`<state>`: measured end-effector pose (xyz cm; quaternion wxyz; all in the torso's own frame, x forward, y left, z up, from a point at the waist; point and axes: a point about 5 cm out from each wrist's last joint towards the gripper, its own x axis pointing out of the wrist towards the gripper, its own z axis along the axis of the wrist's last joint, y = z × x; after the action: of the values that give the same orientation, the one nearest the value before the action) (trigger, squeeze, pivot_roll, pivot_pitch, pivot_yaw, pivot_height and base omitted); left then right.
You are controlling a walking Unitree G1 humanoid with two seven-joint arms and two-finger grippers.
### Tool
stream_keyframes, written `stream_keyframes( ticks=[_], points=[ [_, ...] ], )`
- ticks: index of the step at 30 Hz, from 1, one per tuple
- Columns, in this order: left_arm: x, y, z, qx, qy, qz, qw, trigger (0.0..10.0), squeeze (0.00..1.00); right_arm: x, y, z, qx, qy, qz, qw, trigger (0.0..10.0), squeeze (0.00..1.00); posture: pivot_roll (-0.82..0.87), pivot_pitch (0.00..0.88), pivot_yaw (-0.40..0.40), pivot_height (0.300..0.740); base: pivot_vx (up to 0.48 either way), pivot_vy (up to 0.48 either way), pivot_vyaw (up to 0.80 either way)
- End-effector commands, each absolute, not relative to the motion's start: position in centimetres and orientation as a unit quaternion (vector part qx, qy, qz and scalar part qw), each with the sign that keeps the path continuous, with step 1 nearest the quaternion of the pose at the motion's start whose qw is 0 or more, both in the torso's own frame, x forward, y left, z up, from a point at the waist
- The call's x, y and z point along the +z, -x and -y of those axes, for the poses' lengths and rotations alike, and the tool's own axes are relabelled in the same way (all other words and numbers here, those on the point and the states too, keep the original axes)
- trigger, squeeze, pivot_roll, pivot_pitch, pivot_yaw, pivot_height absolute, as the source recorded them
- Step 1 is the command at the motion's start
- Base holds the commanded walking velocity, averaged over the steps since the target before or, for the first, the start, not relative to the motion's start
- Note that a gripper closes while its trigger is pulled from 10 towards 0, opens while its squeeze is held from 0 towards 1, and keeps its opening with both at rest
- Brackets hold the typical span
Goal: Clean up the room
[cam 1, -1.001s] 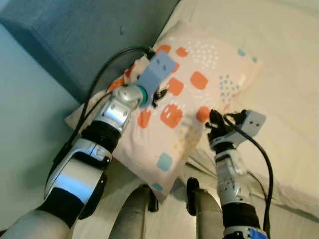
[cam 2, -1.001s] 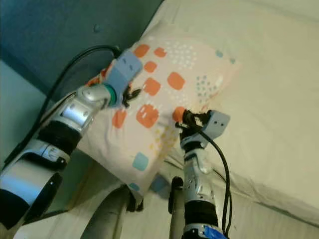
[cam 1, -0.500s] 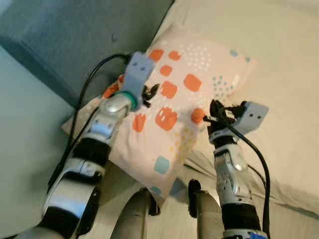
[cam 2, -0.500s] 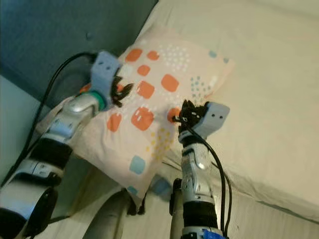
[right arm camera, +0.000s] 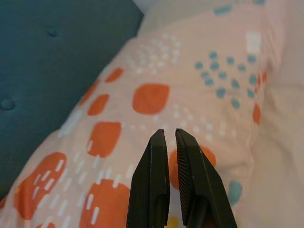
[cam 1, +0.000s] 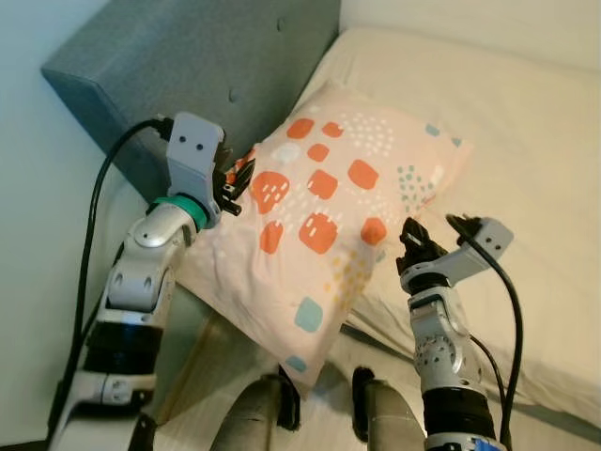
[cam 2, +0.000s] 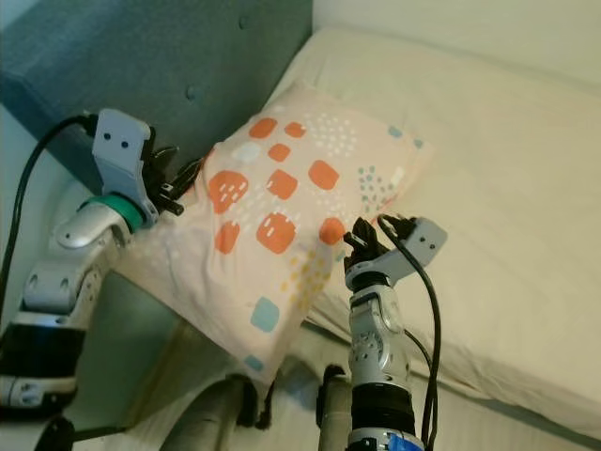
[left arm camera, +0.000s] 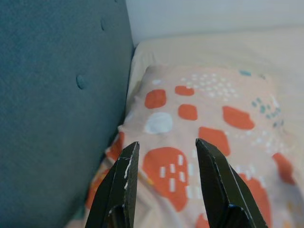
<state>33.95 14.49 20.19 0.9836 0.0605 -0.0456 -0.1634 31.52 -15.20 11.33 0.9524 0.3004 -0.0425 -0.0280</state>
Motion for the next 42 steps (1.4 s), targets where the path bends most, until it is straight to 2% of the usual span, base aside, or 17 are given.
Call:
stream_keyframes(
  ticks=[1,6,13,27,42],
  points=[
    [19.7,-33.6,-14.0,-0.163,-0.034,0.048,0.985,10.0,0.0,12.0,-31.5,14.7,-0.018,-0.271,0.055,0.961,10.0,0.0,-0.1,0.117,0.104,0.726,0.0,0.0,0.0],
    [20.0,-33.8,-13.1,-0.163,-0.015,0.055,0.985,10.0,0.0,13.2,-31.5,14.2,0.004,-0.224,0.075,0.972,10.0,0.0,-0.11,0.118,0.102,0.726,0.0,0.0,0.0],
    [20.3,-33.5,-12.9,-0.161,-0.013,0.048,0.986,10.0,0.0,12.8,-31.7,14.2,-0.006,-0.227,0.063,0.972,10.0,0.0,-0.1,0.126,0.107,0.726,0.0,0.0,0.0],
    [20.2,-33.3,-13.2,-0.153,-0.016,0.04,0.987,10.0,0.0,12.4,-31.5,14.7,-0.032,-0.232,0.056,0.97,10.0,0.0,-0.1,0.152,0.122,0.671,0.0,0.0,0.0],
    [20.2,-33.3,-13.3,-0.149,-0.016,0.035,0.988,10.0,0.0,12.2,-31.4,14.7,-0.038,-0.224,0.051,0.972,10.0,0.0,-0.1,0.157,0.121,0.642,0.0,0.0,0.0]
  ],
)
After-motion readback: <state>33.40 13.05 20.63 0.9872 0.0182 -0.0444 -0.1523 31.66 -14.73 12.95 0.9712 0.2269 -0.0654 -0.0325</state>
